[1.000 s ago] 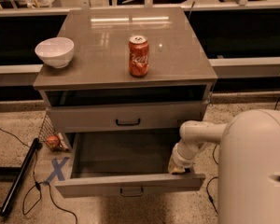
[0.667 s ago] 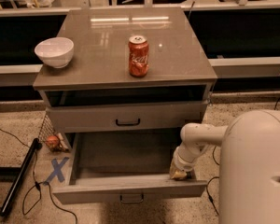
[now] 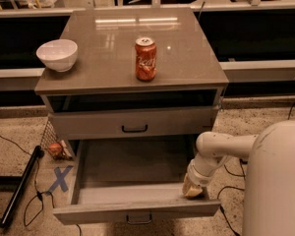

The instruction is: Open middle drawer

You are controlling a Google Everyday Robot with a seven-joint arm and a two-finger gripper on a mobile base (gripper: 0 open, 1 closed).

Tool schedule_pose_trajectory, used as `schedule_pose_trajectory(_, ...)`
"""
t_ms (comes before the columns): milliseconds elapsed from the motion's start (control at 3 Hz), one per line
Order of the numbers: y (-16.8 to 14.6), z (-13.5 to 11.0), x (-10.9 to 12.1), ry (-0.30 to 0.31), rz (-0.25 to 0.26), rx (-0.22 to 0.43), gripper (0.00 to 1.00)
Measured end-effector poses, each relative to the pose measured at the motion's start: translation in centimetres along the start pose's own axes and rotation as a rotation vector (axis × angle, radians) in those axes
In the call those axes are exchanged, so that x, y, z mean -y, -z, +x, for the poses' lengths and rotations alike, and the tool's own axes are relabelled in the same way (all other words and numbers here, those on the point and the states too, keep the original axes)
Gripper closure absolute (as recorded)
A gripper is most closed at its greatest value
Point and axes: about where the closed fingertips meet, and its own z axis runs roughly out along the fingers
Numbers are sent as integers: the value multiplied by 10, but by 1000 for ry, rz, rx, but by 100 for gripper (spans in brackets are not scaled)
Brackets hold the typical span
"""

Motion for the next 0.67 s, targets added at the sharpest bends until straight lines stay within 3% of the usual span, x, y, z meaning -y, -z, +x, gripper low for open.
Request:
schedule_pose_trajectory(333,34,-2,-15,8,64,58,100)
schedule_pose_trajectory(667,95,-9,-29,32,198,150,100)
